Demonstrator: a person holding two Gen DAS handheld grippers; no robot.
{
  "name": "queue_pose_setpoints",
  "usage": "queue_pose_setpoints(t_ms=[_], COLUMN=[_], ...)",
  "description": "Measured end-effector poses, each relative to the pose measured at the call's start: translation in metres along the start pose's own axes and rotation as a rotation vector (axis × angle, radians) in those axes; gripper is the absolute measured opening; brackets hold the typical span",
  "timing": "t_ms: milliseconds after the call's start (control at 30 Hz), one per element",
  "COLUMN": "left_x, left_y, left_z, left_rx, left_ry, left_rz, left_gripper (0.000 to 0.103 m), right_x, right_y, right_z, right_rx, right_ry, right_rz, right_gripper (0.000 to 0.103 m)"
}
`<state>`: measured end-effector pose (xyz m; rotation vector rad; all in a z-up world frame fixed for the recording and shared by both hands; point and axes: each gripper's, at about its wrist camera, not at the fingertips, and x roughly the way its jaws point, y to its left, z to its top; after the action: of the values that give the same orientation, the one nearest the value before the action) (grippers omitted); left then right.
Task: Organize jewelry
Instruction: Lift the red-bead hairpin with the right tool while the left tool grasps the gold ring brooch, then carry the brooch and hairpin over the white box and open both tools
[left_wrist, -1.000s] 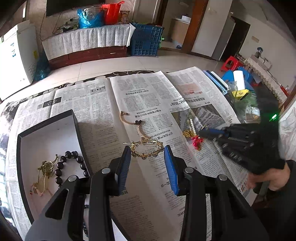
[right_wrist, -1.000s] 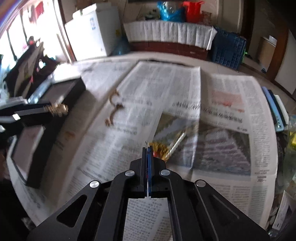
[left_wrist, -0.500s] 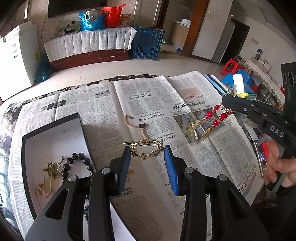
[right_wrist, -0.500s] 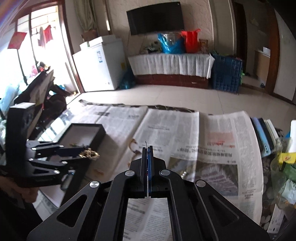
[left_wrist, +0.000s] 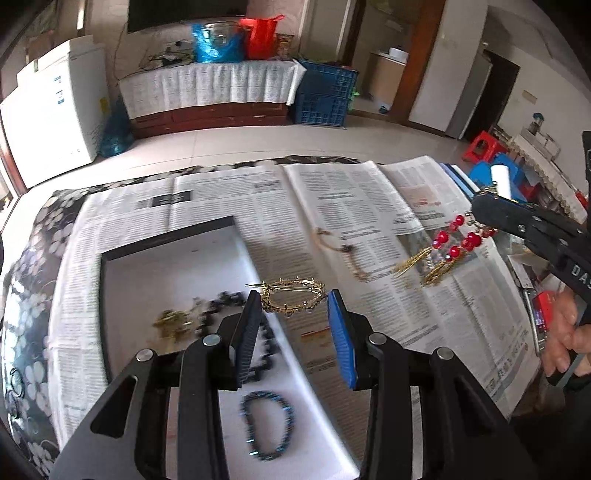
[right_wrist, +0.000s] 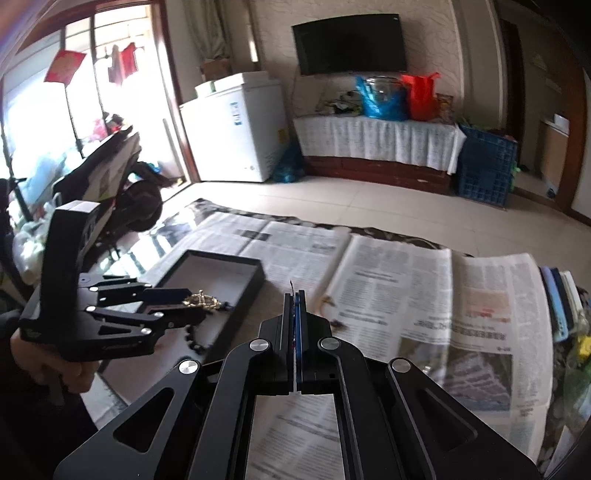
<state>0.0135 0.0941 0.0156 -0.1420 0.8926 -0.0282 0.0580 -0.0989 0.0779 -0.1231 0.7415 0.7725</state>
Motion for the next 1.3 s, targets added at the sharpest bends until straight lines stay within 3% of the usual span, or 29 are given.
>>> queue_pose_setpoints(t_ms=[267,533,967,1133,1300], left_x=[0.001,0.009,-0.009,-0.022,-0.027], left_y=[0.064,0.093,0.088,0.078,0.064], left_z=[-0.009,-0.01,-0.036,-0.059,-0.081], left_rx=[-0.099,-0.166,-0.08,-0.03,0.042], left_ry=[0.023,0.042,0.093,0.137,0.168], left_rz=[0.087,0.123,0.128,0.066,0.037], left_gripper=[0.037,0.037,0.037,0.037,0.038], right_x=[0.019,0.032,0.063,0.076,0.06], right_y=[0.043,0.085,0.128,0.135,0.138], right_z=[0.006,0.0,-0.013,-0.022,-0.024], right_rx=[-0.048,-0.117,-0.194,-0.218,-0.245], right_ry=[0.022,0.066,0.158,0.211,0.202], right_rz=[0.075,0.172,0.236,0.232,0.249], right_gripper=[0.001,0.001,0.001,0.001,0.001])
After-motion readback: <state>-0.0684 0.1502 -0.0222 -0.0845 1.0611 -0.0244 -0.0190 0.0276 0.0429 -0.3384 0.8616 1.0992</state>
